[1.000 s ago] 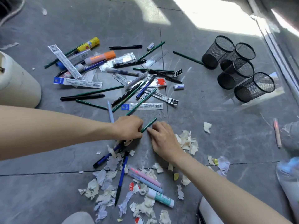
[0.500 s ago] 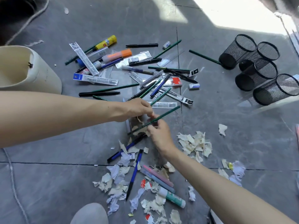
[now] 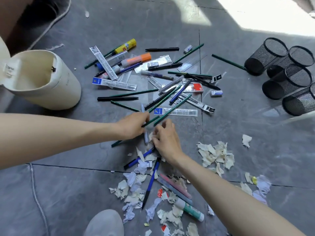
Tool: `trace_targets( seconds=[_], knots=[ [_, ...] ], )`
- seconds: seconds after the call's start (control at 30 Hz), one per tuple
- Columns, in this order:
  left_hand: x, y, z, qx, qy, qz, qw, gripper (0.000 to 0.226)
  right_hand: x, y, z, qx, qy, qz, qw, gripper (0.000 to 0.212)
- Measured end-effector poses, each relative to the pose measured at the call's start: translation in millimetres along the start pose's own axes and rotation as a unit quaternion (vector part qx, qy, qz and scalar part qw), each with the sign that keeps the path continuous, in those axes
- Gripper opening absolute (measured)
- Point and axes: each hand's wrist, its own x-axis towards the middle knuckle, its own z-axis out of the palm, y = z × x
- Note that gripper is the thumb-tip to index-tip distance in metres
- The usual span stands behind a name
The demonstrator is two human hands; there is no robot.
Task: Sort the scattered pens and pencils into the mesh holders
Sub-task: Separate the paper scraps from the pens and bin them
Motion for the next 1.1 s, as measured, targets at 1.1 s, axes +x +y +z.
trace_targets(
  seconds=[1.1],
  knots=[
    [-78.6,-30.1,44.0,0.018,-0.061,-0.012,0.998,0.013,-61.0,6.8,9.8,-0.248,-0.067,-0.272,0.927,0.044]
  ],
)
